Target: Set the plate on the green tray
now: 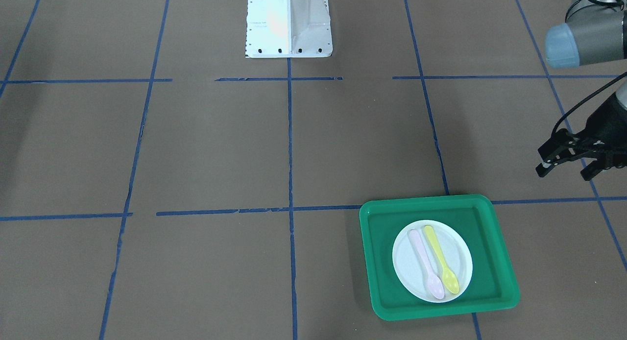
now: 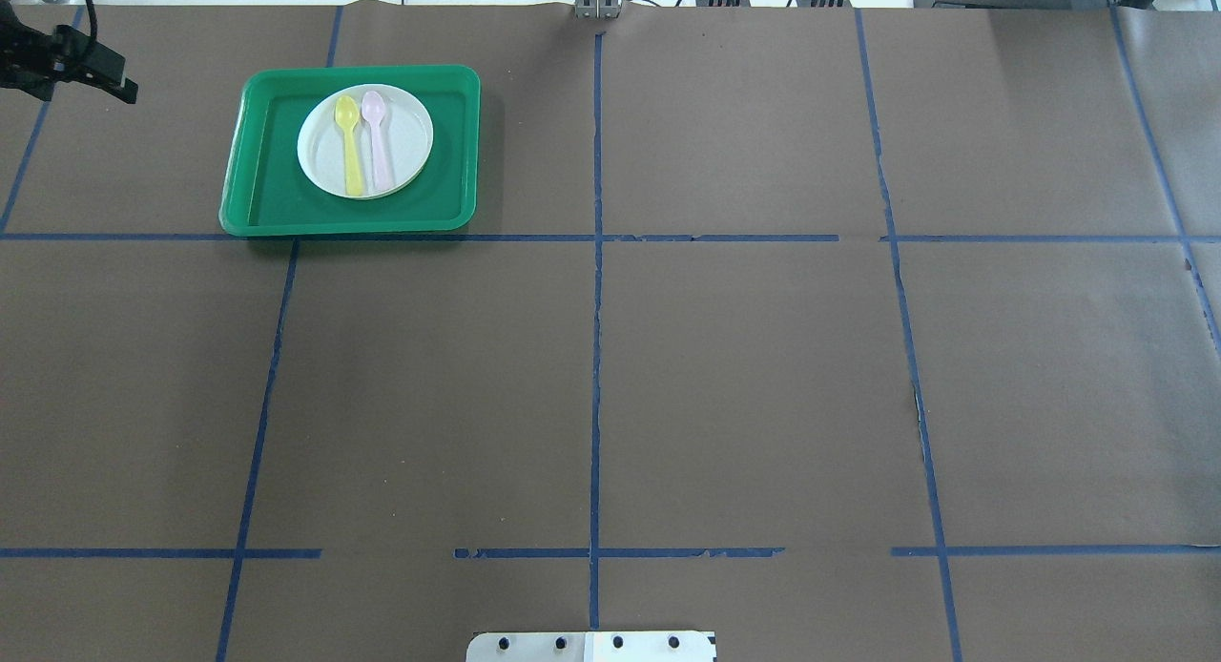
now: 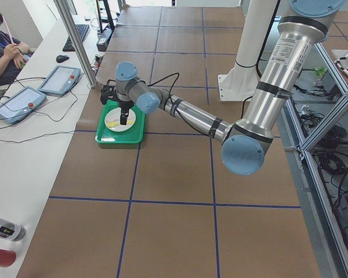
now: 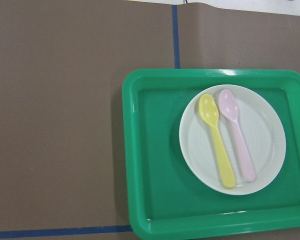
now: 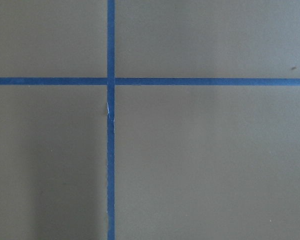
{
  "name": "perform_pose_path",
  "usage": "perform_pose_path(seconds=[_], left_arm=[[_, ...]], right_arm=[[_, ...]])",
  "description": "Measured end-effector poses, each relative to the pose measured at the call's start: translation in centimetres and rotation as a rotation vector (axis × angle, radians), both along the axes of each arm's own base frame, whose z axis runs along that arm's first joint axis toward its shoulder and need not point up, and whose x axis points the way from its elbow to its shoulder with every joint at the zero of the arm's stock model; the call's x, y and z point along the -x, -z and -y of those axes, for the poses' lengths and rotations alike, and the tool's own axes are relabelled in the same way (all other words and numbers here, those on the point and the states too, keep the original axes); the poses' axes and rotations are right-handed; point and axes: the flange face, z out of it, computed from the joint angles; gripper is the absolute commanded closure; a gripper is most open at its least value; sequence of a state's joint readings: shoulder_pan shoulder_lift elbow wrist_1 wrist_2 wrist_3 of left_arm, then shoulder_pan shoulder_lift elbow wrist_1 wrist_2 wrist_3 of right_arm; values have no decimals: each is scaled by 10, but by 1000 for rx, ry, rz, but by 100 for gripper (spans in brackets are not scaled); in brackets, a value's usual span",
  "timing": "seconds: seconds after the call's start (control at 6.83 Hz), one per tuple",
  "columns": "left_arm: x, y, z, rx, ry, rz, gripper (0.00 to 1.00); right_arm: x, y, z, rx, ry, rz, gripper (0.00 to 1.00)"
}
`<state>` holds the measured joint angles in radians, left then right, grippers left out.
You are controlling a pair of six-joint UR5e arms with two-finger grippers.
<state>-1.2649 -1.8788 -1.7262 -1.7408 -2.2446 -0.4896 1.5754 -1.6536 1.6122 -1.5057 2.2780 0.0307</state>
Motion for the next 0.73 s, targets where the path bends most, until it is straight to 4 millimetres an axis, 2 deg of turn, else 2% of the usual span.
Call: perform_pose_path(seconds=[0.15,0.44,0.59,0.73], left_arm=[[25,-16,-2,-71,-63,57,0],[83,-76,-14,-150,-163,146,0],[122,-120,-17,-149,-194,164,0],[160,-169,-32,-115,-210,134,0]], right_arm=[[0,0,0,0,0,0,0],[0,0,0,0,0,0,0],[0,0,0,0,0,0,0],[0,0,0,0,0,0,0]])
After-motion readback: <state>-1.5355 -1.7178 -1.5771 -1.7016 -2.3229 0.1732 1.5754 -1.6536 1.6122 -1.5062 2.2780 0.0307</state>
